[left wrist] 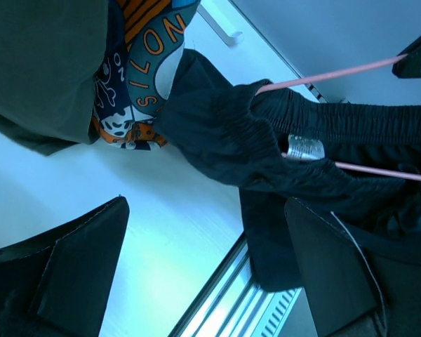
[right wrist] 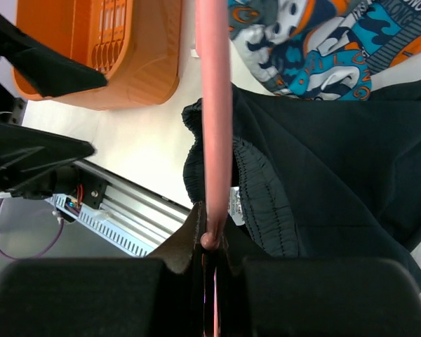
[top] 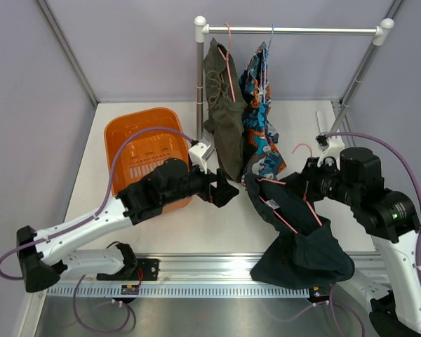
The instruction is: Remove the shorts from the hanger
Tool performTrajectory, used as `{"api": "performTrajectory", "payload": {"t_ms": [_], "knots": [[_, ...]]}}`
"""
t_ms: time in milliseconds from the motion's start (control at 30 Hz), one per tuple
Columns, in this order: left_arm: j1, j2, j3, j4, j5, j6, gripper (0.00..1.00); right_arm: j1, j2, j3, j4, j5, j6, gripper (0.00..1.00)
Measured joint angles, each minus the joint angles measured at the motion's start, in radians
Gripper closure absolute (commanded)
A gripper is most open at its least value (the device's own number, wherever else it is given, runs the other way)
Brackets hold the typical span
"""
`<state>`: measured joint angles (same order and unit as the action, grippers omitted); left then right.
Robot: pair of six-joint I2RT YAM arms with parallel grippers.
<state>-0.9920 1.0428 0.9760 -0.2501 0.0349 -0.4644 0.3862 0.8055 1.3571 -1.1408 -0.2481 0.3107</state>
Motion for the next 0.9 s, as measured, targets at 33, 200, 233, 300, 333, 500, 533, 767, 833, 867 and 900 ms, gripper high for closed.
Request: {"api": "performTrajectory", "payload": {"t_ms": [33,200,233,300,333,500,533,767,833,867,900], "knots": [[-0.017,0.023,0.007,0.019,-0.026,-0.008,0.03,0.005,0.005,0.002,0.005,0.001,0.002,1.0],[-0.089,0.119,0.047,0.067,-0.135,-0.033,0.04,0.02,0.037,0.018,0.022,0.006,0.005,1.0],[-0.101,0.141,0.063,0.072,-0.157,-0.036,0.05,0.021,0.043,0.021,0.023,0.011,0.005,1.0],[-0.125,0.185,0.092,0.086,-0.198,-0.044,0.06,0.024,0.051,0.025,0.028,0.02,0.005,1.0],[-0.131,0.2,0.102,0.092,-0.209,-0.047,0.06,0.025,0.054,0.026,0.03,0.022,0.005,1.0],[-0.156,0.253,0.125,0.119,-0.263,-0.06,0.06,0.027,0.072,0.042,0.032,0.027,0.004,1.0],[-0.159,0.266,0.132,0.118,-0.272,-0.061,0.07,0.027,0.074,0.046,0.033,0.029,0.004,1.0],[-0.177,0.323,0.163,0.119,-0.313,-0.067,0.1,0.028,0.075,0.063,0.037,0.03,0.004,1.0],[-0.179,0.331,0.163,0.118,-0.324,-0.069,0.12,0.028,0.075,0.069,0.037,0.03,0.003,1.0],[-0.179,0.334,0.163,0.118,-0.329,-0.069,0.13,0.028,0.077,0.072,0.037,0.03,0.003,1.0],[-0.179,0.336,0.163,0.118,-0.333,-0.07,0.13,0.028,0.077,0.076,0.037,0.03,0.003,1.0]]}}
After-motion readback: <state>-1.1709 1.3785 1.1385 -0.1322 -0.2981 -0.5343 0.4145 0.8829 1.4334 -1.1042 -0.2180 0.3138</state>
